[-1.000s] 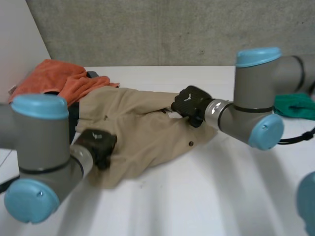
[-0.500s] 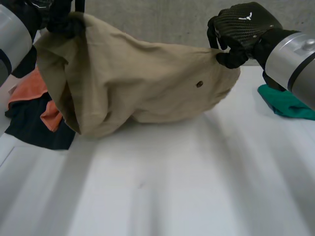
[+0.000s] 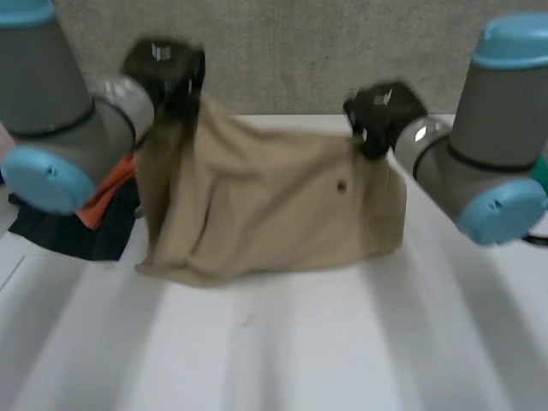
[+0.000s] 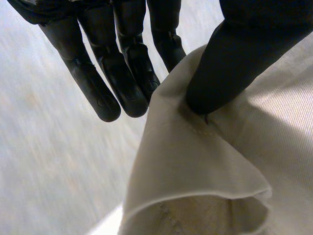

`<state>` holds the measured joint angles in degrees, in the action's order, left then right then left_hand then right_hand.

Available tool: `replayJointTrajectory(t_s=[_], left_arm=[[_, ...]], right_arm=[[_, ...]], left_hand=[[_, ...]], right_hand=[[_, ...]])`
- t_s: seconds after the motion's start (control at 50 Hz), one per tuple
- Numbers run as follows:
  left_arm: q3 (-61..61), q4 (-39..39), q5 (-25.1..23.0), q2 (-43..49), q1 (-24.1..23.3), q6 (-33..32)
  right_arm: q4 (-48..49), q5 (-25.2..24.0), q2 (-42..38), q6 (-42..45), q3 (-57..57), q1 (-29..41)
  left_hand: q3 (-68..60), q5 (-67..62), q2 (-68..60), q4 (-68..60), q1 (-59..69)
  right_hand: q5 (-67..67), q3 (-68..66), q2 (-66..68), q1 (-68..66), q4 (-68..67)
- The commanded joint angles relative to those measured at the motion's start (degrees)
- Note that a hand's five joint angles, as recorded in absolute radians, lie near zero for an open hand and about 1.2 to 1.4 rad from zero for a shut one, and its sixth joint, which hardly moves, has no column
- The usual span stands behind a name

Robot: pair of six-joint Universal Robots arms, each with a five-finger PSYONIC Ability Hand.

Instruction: Fold the laundry.

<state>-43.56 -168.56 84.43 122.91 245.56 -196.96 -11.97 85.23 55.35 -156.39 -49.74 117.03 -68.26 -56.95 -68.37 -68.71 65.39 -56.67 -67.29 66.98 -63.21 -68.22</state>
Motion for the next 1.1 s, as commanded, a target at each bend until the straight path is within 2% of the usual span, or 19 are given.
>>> replayJointTrajectory(t_s=[0.02,0.12,0.2,0.34,0.42,0.56,0.64,0.66,0.68,0.72,0.74,0.78,0.92,1.04,1.1], left_arm=[[20.96,-5.02,-1.64,-0.21,-0.61,7.28],[26.24,-4.49,-2.25,-1.62,-1.05,13.17],[25.98,-2.65,-5.49,-2.06,-1.14,15.03],[13.52,1.92,-7.79,-2.15,-0.52,14.76],[-0.16,3.24,-7.53,-1.89,0.36,10.57],[-14.17,4.03,-5.77,-1.01,1.32,2.29],[-20.41,6.58,-5.42,-1.36,1.24,-0.7],[-22.16,8.15,-5.5,-1.71,1.06,-1.4],[-22.96,8.95,-5.68,-2.06,0.97,-1.67],[-24.28,10.53,-5.94,-2.76,0.62,-2.02],[-24.99,11.93,-5.77,-3.46,0.19,-2.37],[-25.52,12.91,-5.59,-4.43,-0.08,-2.46],[-28.86,13.96,-2.87,-9.88,0.71,-2.55],[-35.53,12.83,0.47,-15.07,0.01,-1.59],[-40.0,9.5,2.66,-17.26,-1.48,-1.15]], right_arm=[[12.04,4.77,0.72,-8.05,13.52,-1.54],[18.82,3.19,5.9,-10.78,12.3,-2.07],[17.07,1.35,8.37,-8.76,6.86,-1.98],[13.13,1.34,10.39,-3.93,-8.41,-1.9],[9.18,1.17,10.22,-2.17,-16.85,-2.33],[3.1,-1.29,8.29,-0.06,-28.48,-2.69],[2.74,-4.89,8.02,1.43,-32.0,-2.42],[2.74,-6.2,8.02,1.87,-32.61,-2.6],[2.74,-6.57,8.11,2.14,-32.7,-2.69],[2.39,-6.83,8.2,2.49,-32.53,-2.77],[2.3,-6.75,8.28,2.93,-31.75,-3.12],[1.95,-6.31,8.46,3.19,-30.43,-3.74],[-3.75,-7.36,8.99,5.12,-22.78,-7.17],[-10.0,-9.91,5.74,16.27,-18.03,-7.87],[-11.06,-10.61,3.64,22.68,-16.19,-7.79]], left_hand=[[-11.74,-13.05,-11.63,-11.29,14.61],[-11.74,-13.05,-11.63,-11.29,14.61],[-11.74,-13.05,-11.63,-11.29,14.61],[-11.74,-13.05,-11.63,-11.29,14.61],[-11.74,-13.05,-11.63,-11.29,14.61],[-11.74,-13.05,-11.63,-11.29,14.61],[1.99,0.68,2.1,2.44,0.87],[12.52,11.21,12.63,12.98,-9.66],[19.79,18.48,19.9,20.24,-16.93],[36.28,34.97,36.39,36.73,-33.42],[47.34,46.03,47.45,47.79,-44.47],[49.3,47.99,49.41,49.75,-46.43],[57.2,55.89,57.31,57.66,-54.34],[58.26,56.95,58.37,58.71,-55.39],[58.26,56.95,58.37,58.71,-55.39]], right_hand=[[-13.33,-12.71,13.02,-16.79,-11.78],[-13.33,-12.71,13.02,-16.79,-11.78],[-13.33,-12.71,13.02,-16.79,-11.78],[-13.33,-12.71,13.02,-16.79,-11.78],[-13.33,-12.71,13.02,-16.79,-11.78],[-13.33,-12.71,13.02,-16.79,-11.78],[-13.33,-12.71,13.02,-16.79,-11.78],[9.17,9.79,-9.49,5.72,10.73],[18.89,19.51,-19.2,15.44,20.44],[26.02,26.64,-26.33,22.56,27.57],[34.71,35.33,-35.03,31.26,36.27],[42.34,42.96,-42.65,38.88,43.89],[44.56,45.18,-44.87,41.1,46.11],[41.03,41.65,-41.35,37.58,42.59],[38.85,39.47,-39.16,35.39,40.4]])
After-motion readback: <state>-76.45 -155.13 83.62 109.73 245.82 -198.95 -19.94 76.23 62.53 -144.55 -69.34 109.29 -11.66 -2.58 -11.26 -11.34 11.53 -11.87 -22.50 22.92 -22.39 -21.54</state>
